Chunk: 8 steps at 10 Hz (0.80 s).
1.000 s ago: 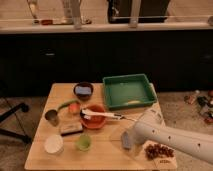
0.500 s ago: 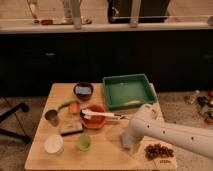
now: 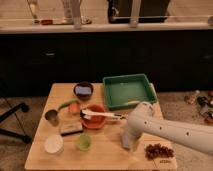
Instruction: Place towel in paper cup
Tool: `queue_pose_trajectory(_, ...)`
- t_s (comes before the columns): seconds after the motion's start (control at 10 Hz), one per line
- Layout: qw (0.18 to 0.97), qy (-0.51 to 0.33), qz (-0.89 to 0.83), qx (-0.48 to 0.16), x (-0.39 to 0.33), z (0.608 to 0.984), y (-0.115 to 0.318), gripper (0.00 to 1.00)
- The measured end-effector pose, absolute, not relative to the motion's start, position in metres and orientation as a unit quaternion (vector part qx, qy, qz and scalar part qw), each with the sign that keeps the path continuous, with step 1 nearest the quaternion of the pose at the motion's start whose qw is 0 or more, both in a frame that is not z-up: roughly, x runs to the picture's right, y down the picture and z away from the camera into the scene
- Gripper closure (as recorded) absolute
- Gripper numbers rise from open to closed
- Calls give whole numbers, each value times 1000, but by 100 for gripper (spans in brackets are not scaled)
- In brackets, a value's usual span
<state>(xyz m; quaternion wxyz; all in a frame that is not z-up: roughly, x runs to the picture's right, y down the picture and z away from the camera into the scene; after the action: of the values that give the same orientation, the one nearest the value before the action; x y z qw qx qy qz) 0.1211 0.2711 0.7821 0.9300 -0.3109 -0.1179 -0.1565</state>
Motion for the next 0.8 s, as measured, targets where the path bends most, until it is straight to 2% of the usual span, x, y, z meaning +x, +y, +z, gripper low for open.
queue_pose_trajectory(0.2,929,-118,-151,-317,123,788,272,21)
queue_pose_trajectory(0.6,928,-122,-144,-322,127,794,274,57)
queue_pose_trajectory(0.8,928,-124,-143,-322,129,793,274,79)
